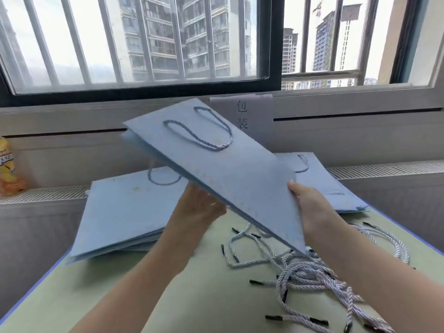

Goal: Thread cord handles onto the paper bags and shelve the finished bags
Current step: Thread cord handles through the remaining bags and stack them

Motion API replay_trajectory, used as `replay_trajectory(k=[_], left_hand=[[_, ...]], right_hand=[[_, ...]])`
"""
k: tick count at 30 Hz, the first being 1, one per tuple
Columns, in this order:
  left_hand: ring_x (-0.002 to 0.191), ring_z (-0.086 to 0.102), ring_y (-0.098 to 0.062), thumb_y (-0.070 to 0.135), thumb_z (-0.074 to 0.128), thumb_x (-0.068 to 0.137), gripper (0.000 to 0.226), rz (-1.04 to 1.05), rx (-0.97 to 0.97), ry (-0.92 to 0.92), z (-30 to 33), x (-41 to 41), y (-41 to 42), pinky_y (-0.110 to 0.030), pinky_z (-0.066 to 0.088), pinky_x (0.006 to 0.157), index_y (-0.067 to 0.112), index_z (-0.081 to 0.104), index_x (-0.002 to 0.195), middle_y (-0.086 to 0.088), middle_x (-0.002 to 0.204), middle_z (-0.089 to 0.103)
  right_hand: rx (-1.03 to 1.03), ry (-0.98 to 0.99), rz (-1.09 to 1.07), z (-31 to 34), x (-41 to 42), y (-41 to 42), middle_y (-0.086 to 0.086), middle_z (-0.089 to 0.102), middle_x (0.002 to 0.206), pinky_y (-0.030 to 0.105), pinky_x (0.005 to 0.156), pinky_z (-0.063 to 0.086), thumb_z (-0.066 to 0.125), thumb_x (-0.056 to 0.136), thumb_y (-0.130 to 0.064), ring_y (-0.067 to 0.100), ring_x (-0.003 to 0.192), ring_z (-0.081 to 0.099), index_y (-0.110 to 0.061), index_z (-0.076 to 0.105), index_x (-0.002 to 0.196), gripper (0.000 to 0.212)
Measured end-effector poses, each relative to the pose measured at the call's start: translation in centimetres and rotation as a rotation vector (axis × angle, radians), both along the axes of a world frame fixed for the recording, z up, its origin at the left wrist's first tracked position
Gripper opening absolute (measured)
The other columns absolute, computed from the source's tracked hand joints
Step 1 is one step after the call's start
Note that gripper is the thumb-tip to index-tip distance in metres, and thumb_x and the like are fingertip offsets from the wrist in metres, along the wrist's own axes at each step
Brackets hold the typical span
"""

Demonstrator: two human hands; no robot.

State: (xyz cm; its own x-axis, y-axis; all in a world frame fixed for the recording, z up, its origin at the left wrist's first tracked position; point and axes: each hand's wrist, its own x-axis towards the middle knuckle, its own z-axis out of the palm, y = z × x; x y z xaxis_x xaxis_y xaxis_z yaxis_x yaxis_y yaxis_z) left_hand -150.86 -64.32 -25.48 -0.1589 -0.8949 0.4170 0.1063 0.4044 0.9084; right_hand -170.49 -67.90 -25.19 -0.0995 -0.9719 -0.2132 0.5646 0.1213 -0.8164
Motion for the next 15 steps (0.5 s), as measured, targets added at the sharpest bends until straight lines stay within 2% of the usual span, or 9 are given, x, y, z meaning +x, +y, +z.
replay_trajectory(k=[2,4,6,8,10,12,13,15], left_hand=[[0.112,0.061,-0.016,0.012,0.069,0.085,0.055,-0.112,-0.075,-0.045,0.4,-0.1,0.4,-0.031,0.052,0.093,0.024,0.045,0.133,0.005,0.123,0.064],[0.116,0.059,-0.019,0.040,0.078,0.072,0.077,-0.192,-0.039,-0.095,0.5,0.3,0.4,-0.035,0.051,0.095,0.030,0.038,0.137,0.004,0.129,0.060],[0.114,0.061,-0.019,0.052,0.079,0.065,0.081,-0.222,0.035,-0.083,0.6,0.4,0.7,-0.035,0.052,0.092,0.030,0.039,0.133,0.005,0.126,0.063],[0.109,0.064,-0.019,0.036,0.071,0.080,0.056,-0.135,0.079,-0.027,0.6,0.3,0.8,-0.035,0.056,0.084,0.030,0.043,0.127,0.004,0.117,0.067],[0.105,0.066,-0.019,0.014,0.054,0.093,0.037,-0.023,0.087,0.012,0.8,0.5,0.4,-0.037,0.057,0.079,0.029,0.045,0.125,0.002,0.114,0.069],[0.102,0.067,-0.016,0.009,0.045,0.098,0.035,0.076,0.050,-0.020,0.8,1.3,-0.1,-0.040,0.056,0.082,0.032,0.046,0.124,0.006,0.109,0.070],[0.100,0.067,-0.013,0.010,0.043,0.099,0.034,0.122,0.028,-0.034,0.9,1.6,-0.3,-0.037,0.056,0.081,0.033,0.046,0.124,0.007,0.106,0.071],[0.094,0.068,-0.011,0.012,0.043,0.100,0.034,0.169,-0.020,-0.027,1.1,2.1,-0.4,-0.026,0.056,0.072,0.033,0.046,0.126,0.008,0.101,0.072]], right_hand=[[-0.050,-0.171,-0.051,-0.3,0.2,-0.3,0.020,0.060,0.123,0.038,0.057,0.049,0.038,0.101,-0.015,0.029,0.086,0.062,0.001,0.049,0.128,0.034],[-0.088,-0.294,-0.035,-0.4,0.7,0.0,0.017,0.060,0.122,0.042,0.063,0.046,0.032,0.102,-0.014,0.027,0.089,0.061,-0.003,0.046,0.131,0.033],[-0.114,-0.336,0.028,-0.5,1.2,0.6,0.015,0.063,0.114,0.041,0.068,0.047,0.030,0.102,-0.012,0.026,0.092,0.062,-0.005,0.047,0.128,0.031],[-0.125,-0.323,0.171,-0.7,1.8,1.2,0.014,0.064,0.116,0.040,0.078,0.051,0.035,0.100,-0.010,0.026,0.103,0.062,-0.004,0.050,0.126,0.030],[-0.087,-0.218,0.305,-0.9,2.2,1.6,0.008,0.069,0.106,0.032,0.074,0.055,0.046,0.096,-0.008,0.022,0.095,0.065,-0.008,0.057,0.116,0.023],[-0.029,-0.062,0.407,-1.1,2.7,2.0,0.004,0.071,0.090,0.023,0.061,0.054,0.054,0.092,-0.007,0.016,0.077,0.067,-0.011,0.061,0.103,0.014],[-0.027,-0.018,0.446,-1.1,3.0,2.3,0.004,0.072,0.089,0.021,0.059,0.054,0.055,0.091,-0.006,0.015,0.075,0.069,-0.009,0.062,0.103,0.015],[-0.064,-0.002,0.496,-1.1,3.4,2.6,0.010,0.072,0.101,0.018,0.061,0.056,0.057,0.088,-0.005,0.019,0.084,0.071,-0.001,0.062,0.111,0.024]])
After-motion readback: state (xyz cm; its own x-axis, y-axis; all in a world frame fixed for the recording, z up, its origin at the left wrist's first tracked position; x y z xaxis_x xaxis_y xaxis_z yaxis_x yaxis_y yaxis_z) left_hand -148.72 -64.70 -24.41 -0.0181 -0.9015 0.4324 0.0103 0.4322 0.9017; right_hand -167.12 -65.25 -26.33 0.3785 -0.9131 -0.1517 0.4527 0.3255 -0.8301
